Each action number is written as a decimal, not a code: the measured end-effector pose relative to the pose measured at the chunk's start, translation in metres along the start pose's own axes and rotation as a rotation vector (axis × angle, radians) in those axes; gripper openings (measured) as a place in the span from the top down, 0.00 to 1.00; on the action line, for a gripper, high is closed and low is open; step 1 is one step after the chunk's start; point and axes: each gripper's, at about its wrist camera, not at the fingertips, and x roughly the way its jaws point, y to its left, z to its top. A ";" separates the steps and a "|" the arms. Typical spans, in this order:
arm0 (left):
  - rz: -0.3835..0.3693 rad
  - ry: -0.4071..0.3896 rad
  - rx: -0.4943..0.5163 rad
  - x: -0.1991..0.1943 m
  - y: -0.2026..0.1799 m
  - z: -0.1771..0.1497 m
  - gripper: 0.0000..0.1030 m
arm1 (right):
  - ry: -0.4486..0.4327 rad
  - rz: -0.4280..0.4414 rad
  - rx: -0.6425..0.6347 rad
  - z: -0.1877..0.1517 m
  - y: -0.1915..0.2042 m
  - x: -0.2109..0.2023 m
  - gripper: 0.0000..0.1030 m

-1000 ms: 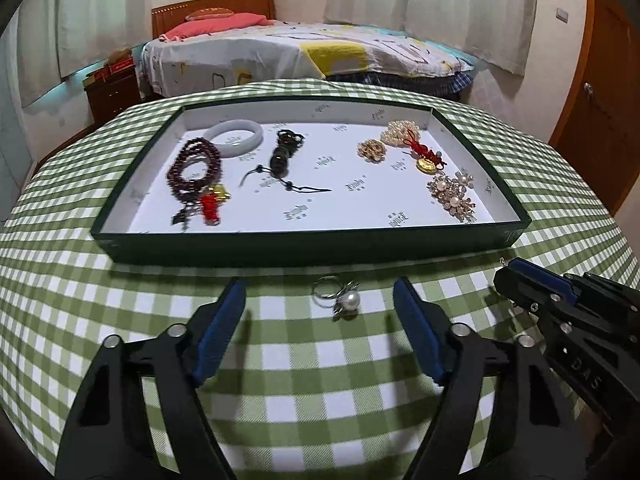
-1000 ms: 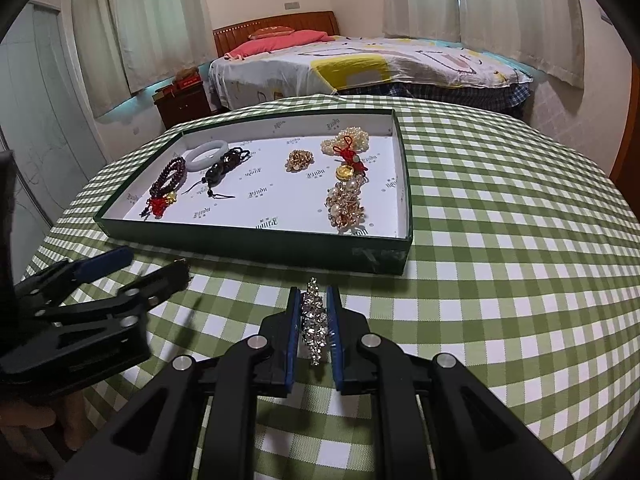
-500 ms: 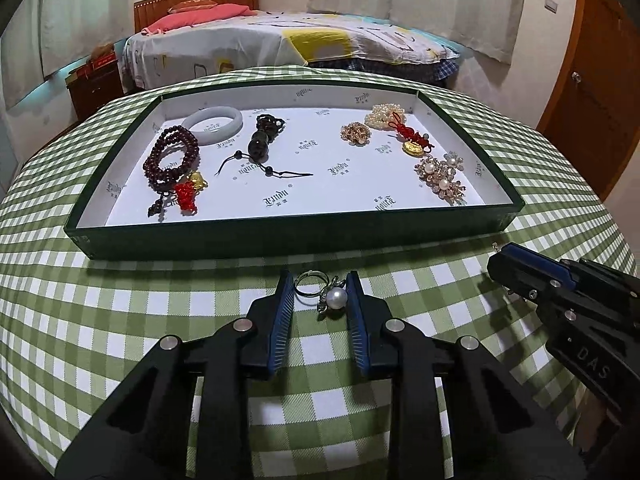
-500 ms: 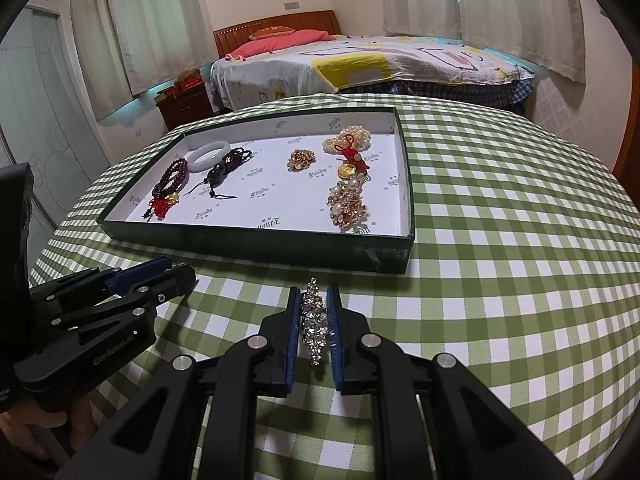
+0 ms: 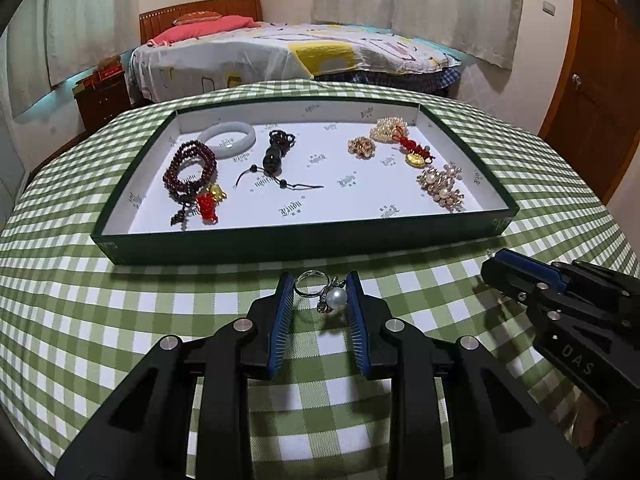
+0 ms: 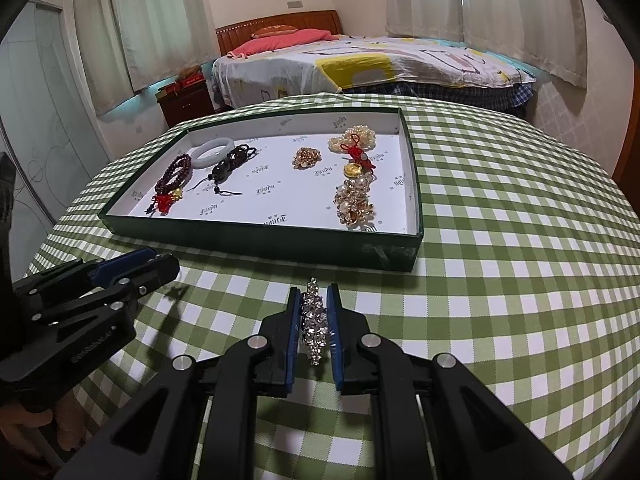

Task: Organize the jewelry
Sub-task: 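Carry the pearl ring and crystal brooch over the box with both tools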

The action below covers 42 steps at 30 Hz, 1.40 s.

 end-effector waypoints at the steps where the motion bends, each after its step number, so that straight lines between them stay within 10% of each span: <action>1: 0.002 -0.007 0.003 -0.003 0.000 0.001 0.74 | -0.001 0.000 -0.001 0.000 0.001 0.000 0.87; 27: 0.015 -0.231 -0.035 -0.070 0.020 0.062 0.74 | -0.196 0.040 -0.057 0.068 0.030 -0.046 0.86; 42: 0.019 -0.294 -0.042 -0.034 0.022 0.110 0.74 | -0.274 0.046 -0.063 0.120 0.039 -0.017 0.87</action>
